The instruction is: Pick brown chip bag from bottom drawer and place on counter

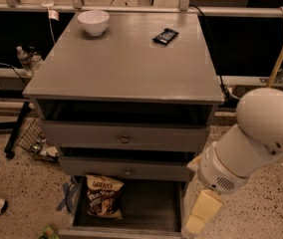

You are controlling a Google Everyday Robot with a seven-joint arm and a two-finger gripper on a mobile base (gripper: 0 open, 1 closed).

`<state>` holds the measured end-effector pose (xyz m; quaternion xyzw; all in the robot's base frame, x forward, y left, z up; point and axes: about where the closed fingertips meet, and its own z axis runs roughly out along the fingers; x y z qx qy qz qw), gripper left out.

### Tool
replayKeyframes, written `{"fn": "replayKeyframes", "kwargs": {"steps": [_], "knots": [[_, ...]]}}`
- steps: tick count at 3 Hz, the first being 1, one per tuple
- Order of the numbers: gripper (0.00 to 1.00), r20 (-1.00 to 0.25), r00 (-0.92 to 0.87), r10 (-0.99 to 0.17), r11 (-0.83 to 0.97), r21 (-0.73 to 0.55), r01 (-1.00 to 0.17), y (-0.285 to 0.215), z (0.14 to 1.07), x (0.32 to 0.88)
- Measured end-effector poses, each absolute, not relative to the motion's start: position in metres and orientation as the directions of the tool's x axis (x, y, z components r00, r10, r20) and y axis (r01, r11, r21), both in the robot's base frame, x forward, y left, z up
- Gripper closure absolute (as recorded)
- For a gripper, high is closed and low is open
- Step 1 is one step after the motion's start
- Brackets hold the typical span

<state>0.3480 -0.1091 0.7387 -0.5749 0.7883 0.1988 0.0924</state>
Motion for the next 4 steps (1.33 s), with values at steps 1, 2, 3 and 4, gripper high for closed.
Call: {"fn": "replayKeyframes", "kwargs": {"steps": [1, 2, 3, 4], "knots": [[0.0, -0.46, -0.395, -0.796, 0.307, 0.256, -0.917, -0.119, 0.686, 0.351], [0.0, -0.505, -0.462, -0.729, 0.347, 0.309, -0.885, -0.121, 0.623, 0.363], [0.0, -0.516, -0.525, -0.677, 0.388, 0.357, -0.85, -0.109, 0.571, 0.371], [0.0, -0.528, -0.615, -0.585, 0.464, 0.404, -0.788, -0.086, 0.51, 0.386]]}}
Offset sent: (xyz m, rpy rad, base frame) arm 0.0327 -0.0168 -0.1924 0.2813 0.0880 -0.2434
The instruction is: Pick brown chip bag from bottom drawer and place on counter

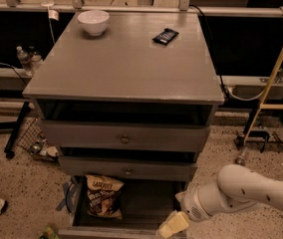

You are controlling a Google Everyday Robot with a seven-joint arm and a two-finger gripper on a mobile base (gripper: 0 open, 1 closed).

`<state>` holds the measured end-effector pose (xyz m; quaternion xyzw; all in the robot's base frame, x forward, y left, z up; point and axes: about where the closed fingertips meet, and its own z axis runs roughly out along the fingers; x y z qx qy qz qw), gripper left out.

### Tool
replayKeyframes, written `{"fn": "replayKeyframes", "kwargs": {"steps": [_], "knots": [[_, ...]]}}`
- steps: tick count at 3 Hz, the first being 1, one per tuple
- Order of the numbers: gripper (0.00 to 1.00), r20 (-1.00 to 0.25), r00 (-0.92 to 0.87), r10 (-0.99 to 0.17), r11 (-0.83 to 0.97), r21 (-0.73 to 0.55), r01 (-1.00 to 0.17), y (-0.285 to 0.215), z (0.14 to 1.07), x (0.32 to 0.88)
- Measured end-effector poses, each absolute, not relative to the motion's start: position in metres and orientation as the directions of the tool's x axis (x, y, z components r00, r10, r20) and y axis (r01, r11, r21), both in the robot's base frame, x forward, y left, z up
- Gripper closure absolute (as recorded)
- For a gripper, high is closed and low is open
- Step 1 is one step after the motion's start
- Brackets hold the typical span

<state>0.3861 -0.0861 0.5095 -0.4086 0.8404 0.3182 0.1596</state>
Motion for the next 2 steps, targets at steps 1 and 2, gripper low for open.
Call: {"fn": "replayKeyframes", "kwargs": {"steps": [1, 2], "knots": [[0.0, -0.528, -0.615, -0.585, 0.463, 0.404, -0.788, -0.086, 0.509, 0.386], [0.0, -0.544, -0.633, -0.551, 0.462, 0.433, -0.774, -0.084, 0.491, 0.387]]}}
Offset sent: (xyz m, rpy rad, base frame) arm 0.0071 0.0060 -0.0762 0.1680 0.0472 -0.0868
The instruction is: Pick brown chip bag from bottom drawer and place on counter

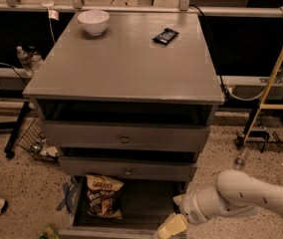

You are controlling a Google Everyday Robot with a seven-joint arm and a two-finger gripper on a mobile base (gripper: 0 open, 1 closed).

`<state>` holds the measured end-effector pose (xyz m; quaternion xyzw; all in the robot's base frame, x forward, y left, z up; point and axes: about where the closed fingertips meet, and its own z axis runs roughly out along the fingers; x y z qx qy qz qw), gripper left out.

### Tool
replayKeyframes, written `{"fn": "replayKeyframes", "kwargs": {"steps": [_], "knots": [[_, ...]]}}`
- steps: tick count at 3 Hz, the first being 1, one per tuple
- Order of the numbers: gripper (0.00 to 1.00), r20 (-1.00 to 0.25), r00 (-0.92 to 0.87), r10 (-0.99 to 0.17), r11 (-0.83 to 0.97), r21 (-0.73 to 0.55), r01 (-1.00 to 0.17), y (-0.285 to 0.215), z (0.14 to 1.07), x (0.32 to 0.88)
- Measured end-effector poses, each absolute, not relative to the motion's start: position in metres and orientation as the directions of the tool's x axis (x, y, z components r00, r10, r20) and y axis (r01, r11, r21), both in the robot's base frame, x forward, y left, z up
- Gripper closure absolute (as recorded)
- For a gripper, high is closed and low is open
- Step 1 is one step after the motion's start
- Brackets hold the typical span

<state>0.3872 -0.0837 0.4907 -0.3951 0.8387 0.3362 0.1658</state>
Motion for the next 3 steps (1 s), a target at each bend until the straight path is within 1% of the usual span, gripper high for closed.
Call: {"fn": "replayKeyframes", "kwargs": {"steps": [2, 3], "knots": [[0.0, -0.606, -0.676, -0.419, 0.437, 0.518, -0.735, -0.045, 0.384, 0.405], [0.0, -0.646, -0.679, -0.349, 0.419, 0.541, -0.73, -0.015, 0.333, 0.415]]}}
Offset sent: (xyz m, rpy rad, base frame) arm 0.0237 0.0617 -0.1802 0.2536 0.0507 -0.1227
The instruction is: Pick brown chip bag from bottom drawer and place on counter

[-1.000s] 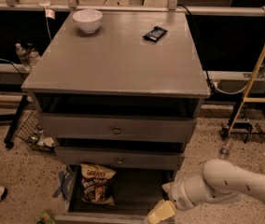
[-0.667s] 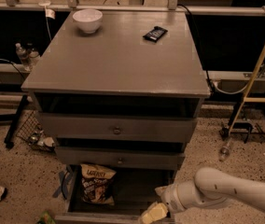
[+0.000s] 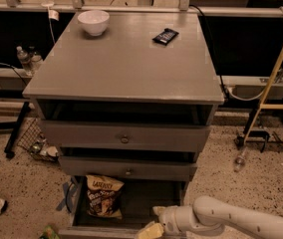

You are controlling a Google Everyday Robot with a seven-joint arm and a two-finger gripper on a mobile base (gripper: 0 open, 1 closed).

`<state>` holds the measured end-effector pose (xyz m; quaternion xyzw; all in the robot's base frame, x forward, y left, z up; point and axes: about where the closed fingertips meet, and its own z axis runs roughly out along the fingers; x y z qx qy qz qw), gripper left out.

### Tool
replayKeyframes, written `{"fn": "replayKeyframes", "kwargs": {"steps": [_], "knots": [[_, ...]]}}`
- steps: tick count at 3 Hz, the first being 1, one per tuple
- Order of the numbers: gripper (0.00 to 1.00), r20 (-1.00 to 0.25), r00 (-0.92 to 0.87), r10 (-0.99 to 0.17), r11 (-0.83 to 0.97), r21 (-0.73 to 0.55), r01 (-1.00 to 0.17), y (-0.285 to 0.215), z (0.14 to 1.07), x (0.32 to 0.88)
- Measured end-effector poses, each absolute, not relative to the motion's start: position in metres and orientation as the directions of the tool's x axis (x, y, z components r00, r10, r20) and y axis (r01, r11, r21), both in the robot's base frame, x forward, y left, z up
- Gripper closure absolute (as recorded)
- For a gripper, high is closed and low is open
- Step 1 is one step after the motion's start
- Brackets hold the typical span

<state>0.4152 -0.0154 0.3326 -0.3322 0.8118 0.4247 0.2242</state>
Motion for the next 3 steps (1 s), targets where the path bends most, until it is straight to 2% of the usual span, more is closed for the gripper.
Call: {"fn": "replayKeyframes", "kwargs": {"steps": [2, 3], "knots": [[0.0, -0.758, -0.593, -0.273, 0.357, 0.492, -0.794, 0.041, 0.305, 0.453], [0.0, -0.758, -0.593, -0.273, 0.357, 0.492, -0.794, 0.041, 0.305, 0.453]]}}
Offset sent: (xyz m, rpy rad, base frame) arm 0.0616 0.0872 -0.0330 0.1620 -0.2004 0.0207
